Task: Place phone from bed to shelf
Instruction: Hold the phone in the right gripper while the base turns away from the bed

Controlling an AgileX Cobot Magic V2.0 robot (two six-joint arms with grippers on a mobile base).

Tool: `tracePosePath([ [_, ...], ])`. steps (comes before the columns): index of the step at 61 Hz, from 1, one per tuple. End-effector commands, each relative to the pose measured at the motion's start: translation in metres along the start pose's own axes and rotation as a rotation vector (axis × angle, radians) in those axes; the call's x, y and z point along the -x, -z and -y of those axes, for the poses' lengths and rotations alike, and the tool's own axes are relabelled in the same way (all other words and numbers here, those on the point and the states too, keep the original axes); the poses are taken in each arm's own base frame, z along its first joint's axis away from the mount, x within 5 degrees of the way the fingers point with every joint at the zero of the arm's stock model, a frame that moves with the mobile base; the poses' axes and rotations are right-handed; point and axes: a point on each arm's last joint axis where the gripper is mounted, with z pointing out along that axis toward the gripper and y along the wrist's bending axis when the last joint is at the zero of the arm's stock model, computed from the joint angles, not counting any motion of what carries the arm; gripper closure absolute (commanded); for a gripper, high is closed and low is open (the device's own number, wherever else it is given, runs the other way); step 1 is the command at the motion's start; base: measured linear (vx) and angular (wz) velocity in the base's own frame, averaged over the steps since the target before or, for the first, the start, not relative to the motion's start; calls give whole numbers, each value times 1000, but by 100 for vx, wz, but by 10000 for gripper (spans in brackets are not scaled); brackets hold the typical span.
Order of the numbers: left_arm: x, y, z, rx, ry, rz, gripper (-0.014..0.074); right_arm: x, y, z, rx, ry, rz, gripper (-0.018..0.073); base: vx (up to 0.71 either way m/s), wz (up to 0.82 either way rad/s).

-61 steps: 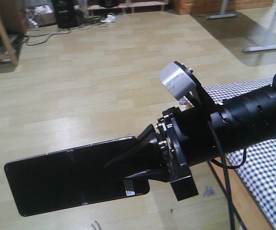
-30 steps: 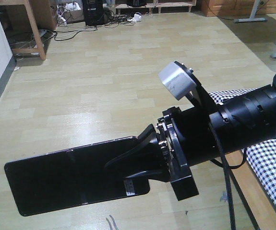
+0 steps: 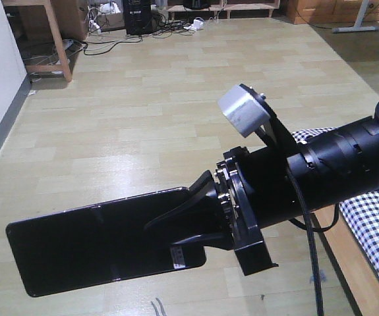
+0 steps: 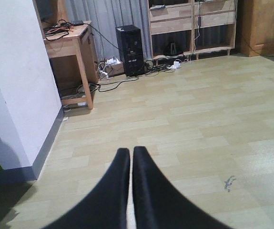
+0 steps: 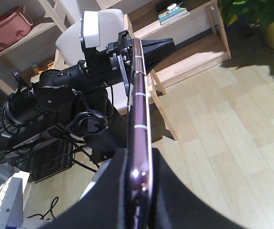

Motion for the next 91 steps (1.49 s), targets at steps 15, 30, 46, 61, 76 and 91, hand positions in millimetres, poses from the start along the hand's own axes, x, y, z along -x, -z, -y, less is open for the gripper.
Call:
tracePosePath([
  [15,14,3,-2,7,14,105,595,14,8,-22,99,43,73,561,5,4],
  [30,14,3,-2,7,14,105,595,14,8,-22,99,43,73,561,10,6],
  [46,14,3,-2,7,14,105,595,14,8,-22,99,43,73,561,17,3],
  [61,14,3,-2,7,14,105,595,14,8,-22,99,43,73,561,25,-1],
  [76,14,3,-2,7,14,105,595,14,8,-22,99,43,73,561,29,-1],
  [91,14,3,-2,7,14,105,595,14,8,-22,99,43,73,561,31,-3],
])
